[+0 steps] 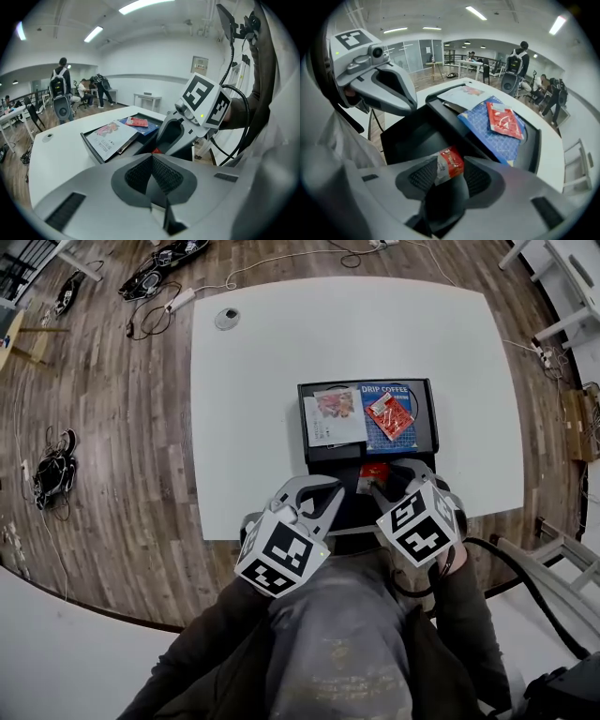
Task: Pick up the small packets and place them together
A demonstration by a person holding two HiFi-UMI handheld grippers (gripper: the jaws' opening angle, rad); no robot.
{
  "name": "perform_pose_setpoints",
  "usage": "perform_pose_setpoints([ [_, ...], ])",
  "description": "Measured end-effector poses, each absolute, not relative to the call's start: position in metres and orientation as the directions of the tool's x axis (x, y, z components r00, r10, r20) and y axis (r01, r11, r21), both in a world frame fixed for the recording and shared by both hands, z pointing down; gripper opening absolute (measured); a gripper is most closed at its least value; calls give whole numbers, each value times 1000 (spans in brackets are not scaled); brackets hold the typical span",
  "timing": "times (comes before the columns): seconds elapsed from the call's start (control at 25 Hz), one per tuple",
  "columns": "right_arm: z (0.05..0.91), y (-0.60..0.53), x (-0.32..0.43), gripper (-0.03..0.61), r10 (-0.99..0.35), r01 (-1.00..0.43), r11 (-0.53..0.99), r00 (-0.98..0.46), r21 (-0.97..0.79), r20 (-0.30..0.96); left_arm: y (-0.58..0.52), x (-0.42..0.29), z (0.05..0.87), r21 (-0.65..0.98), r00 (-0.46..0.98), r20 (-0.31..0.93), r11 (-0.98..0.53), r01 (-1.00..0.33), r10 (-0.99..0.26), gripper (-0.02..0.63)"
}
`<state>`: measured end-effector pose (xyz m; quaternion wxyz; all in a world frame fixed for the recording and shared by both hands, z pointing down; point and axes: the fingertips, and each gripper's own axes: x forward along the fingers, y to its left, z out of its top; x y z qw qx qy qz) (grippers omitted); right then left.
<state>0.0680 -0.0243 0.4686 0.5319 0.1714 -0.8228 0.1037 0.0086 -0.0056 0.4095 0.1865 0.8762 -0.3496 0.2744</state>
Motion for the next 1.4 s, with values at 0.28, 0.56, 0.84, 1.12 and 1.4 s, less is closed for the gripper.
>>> perform_pose_setpoints([
  [0.28,498,-17,68,209,-108,-345,939,-314,-7,943,-8,6,417,156,602,624,-676,-720,-498,2],
  [0.56,502,-18,66,203,-88,-341,940,-314,-26,945,-11,4,423,164,597,630,-666,-728,-497,2],
  [0.84,502,-9,64,44,-91,-313,950,-332,-19,939,-8,-2,425,160,583,636,-653,-740,-506,2],
  [1.12,454,7,61,43,-61,-295,953,-427,-75,902,-5,-2,418,154,589,615,-653,-741,-523,2],
  [1.4,382,-55,78,43,-307,-412,905,-465,104,830,-8,4,403,129,594,586,-660,-740,-551,2],
])
